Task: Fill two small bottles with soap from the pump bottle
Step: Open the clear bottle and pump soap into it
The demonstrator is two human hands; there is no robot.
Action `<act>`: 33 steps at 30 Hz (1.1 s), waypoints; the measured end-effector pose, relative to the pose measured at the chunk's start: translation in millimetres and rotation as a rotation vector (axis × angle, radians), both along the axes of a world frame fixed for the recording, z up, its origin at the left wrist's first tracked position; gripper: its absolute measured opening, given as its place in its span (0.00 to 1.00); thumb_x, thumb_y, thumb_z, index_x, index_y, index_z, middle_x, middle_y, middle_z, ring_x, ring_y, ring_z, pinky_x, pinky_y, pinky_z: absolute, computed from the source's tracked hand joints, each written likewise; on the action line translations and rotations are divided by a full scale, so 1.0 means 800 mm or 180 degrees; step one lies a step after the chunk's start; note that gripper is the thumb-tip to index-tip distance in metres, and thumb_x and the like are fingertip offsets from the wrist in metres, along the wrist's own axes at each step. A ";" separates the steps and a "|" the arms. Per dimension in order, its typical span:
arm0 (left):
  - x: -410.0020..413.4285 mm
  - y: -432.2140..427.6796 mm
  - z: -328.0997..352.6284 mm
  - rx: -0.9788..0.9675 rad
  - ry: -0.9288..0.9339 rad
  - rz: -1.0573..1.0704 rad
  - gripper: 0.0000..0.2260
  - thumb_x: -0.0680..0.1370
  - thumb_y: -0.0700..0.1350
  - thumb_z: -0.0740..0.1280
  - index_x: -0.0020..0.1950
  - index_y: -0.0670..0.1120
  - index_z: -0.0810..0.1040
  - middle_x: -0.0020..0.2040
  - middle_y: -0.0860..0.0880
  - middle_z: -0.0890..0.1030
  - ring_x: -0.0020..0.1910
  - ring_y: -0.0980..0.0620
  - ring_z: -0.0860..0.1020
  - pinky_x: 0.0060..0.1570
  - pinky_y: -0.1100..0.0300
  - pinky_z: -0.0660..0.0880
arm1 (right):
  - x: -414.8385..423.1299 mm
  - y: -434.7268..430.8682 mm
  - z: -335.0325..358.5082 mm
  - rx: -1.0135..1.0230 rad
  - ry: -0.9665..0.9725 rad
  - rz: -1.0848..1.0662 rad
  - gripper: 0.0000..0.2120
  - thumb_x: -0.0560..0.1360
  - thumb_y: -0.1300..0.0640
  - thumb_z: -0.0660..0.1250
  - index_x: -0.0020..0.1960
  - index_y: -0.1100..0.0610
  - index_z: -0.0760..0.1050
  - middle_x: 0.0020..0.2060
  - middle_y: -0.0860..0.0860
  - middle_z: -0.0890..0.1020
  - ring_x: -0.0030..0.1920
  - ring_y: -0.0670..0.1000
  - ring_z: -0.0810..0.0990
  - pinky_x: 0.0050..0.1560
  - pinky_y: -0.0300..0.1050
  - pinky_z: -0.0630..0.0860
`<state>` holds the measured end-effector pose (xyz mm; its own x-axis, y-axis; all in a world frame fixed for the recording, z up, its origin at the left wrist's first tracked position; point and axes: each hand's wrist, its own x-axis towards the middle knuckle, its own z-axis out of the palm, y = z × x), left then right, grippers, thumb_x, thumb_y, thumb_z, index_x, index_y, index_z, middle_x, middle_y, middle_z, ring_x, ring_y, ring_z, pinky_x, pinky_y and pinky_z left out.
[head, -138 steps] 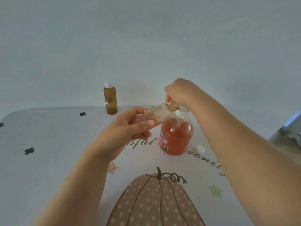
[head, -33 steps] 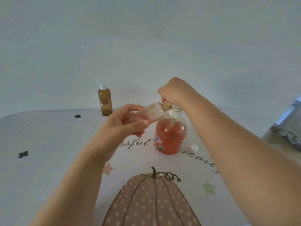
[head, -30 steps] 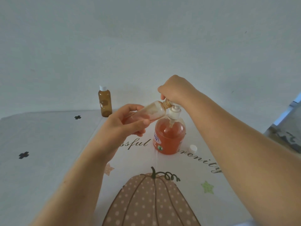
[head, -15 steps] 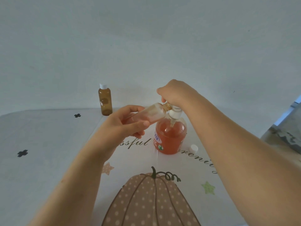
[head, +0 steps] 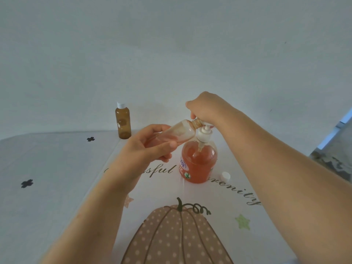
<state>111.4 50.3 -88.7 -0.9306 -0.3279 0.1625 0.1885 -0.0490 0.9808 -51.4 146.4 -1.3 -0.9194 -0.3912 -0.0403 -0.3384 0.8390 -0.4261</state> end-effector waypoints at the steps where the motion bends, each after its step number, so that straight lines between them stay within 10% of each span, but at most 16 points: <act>1: 0.000 0.000 0.001 0.0002 0.0013 0.0004 0.17 0.67 0.44 0.79 0.54 0.47 0.81 0.44 0.49 0.84 0.39 0.50 0.80 0.42 0.59 0.78 | 0.001 0.001 0.002 0.0023 -0.0003 0.0003 0.15 0.77 0.58 0.59 0.54 0.59 0.83 0.33 0.53 0.78 0.32 0.54 0.74 0.42 0.45 0.71; 20: -0.002 -0.010 -0.009 -0.0043 -0.0164 -0.0049 0.17 0.67 0.42 0.76 0.55 0.44 0.81 0.43 0.49 0.84 0.38 0.49 0.81 0.44 0.57 0.81 | -0.008 -0.005 -0.023 0.0139 0.0242 0.0087 0.15 0.77 0.61 0.59 0.51 0.59 0.84 0.48 0.55 0.85 0.41 0.56 0.80 0.39 0.43 0.71; 33: 0.000 -0.001 0.000 -0.0011 -0.0036 0.0157 0.18 0.66 0.45 0.75 0.55 0.46 0.82 0.42 0.48 0.84 0.37 0.49 0.81 0.42 0.58 0.79 | 0.008 -0.003 0.004 0.0469 0.0072 0.0125 0.16 0.79 0.65 0.58 0.57 0.61 0.84 0.32 0.53 0.78 0.34 0.54 0.75 0.44 0.44 0.71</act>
